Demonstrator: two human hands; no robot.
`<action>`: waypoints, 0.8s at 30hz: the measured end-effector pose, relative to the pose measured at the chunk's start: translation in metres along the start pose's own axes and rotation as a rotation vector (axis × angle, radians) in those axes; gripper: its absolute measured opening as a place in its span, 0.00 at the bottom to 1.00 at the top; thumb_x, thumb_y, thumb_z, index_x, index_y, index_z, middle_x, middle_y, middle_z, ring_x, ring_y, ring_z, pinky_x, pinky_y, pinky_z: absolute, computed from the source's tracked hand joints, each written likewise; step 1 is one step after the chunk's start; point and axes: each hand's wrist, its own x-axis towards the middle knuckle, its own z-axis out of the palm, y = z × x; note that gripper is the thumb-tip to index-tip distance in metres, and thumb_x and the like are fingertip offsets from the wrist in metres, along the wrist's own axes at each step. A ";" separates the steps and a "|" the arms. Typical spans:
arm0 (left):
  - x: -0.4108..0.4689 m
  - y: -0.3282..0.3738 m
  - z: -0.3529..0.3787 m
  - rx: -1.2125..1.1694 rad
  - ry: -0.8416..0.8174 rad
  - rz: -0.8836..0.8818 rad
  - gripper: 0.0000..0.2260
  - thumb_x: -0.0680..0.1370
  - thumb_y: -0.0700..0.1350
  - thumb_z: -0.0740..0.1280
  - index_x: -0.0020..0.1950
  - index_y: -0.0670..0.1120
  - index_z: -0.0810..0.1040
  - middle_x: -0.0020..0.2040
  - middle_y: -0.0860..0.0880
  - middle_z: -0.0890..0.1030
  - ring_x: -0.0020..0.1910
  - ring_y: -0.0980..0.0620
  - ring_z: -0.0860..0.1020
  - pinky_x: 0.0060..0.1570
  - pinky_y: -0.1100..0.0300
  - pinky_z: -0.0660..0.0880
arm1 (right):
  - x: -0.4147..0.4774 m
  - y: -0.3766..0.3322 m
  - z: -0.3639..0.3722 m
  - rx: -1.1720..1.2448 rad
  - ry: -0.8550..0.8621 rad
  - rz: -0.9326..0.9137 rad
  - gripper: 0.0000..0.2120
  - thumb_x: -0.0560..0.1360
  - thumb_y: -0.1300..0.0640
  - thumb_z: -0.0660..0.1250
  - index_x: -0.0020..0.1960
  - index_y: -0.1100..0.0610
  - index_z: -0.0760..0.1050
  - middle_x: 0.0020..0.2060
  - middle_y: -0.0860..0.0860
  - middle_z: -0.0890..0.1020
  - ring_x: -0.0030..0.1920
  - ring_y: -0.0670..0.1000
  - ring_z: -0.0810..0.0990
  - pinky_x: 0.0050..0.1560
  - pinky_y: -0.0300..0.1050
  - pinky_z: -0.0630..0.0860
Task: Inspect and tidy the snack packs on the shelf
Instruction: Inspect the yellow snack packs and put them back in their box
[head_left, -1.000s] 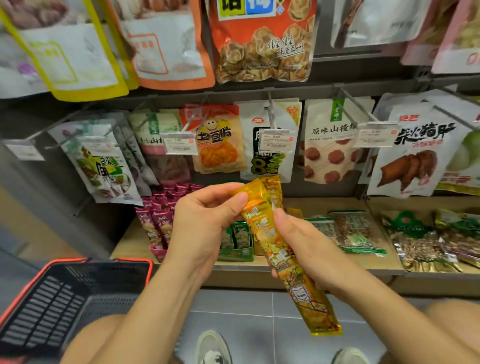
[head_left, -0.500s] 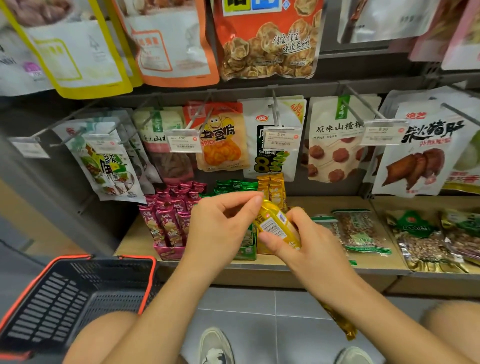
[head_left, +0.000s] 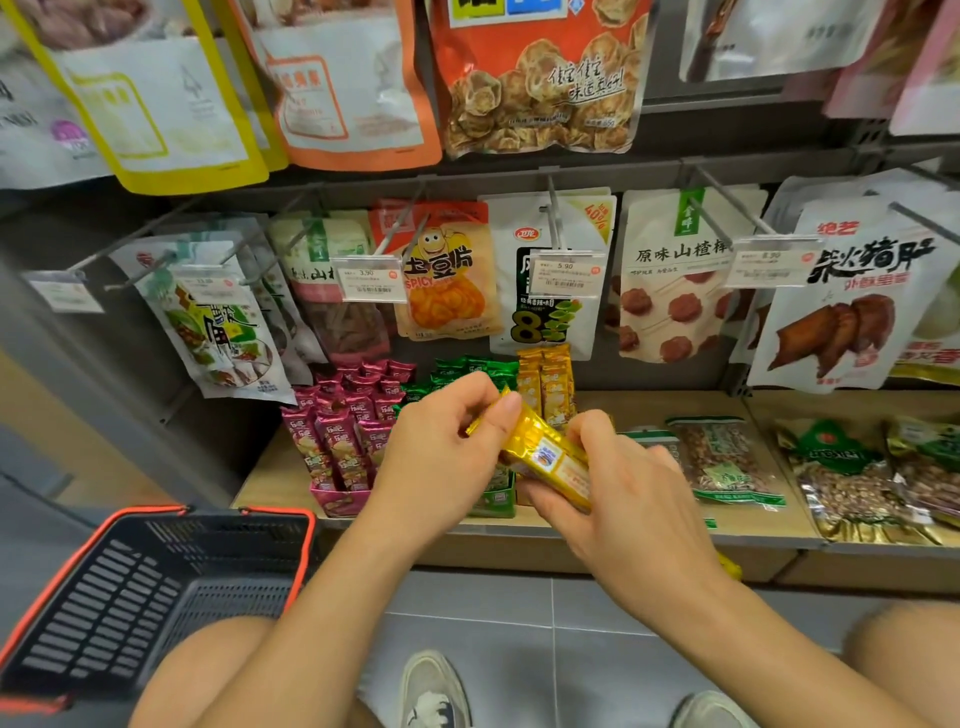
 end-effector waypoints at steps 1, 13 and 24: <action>-0.001 0.001 -0.001 0.011 0.032 0.040 0.14 0.80 0.50 0.64 0.36 0.48 0.72 0.29 0.51 0.72 0.29 0.57 0.68 0.32 0.54 0.68 | 0.001 0.001 -0.001 0.063 -0.056 0.014 0.20 0.71 0.38 0.69 0.51 0.47 0.63 0.35 0.42 0.75 0.30 0.45 0.68 0.30 0.44 0.66; 0.014 -0.012 -0.027 -0.415 0.305 -0.221 0.14 0.75 0.59 0.68 0.37 0.51 0.76 0.33 0.49 0.77 0.31 0.54 0.71 0.31 0.61 0.66 | 0.001 0.021 -0.005 0.473 -0.556 0.120 0.18 0.73 0.32 0.62 0.56 0.41 0.68 0.35 0.47 0.78 0.30 0.45 0.76 0.30 0.47 0.74; 0.009 -0.012 0.008 -0.738 0.170 -0.351 0.31 0.61 0.51 0.82 0.57 0.50 0.71 0.38 0.54 0.82 0.35 0.55 0.82 0.28 0.65 0.75 | -0.009 0.003 0.003 0.319 -0.311 0.140 0.20 0.73 0.31 0.57 0.59 0.40 0.65 0.35 0.43 0.79 0.33 0.45 0.77 0.31 0.40 0.70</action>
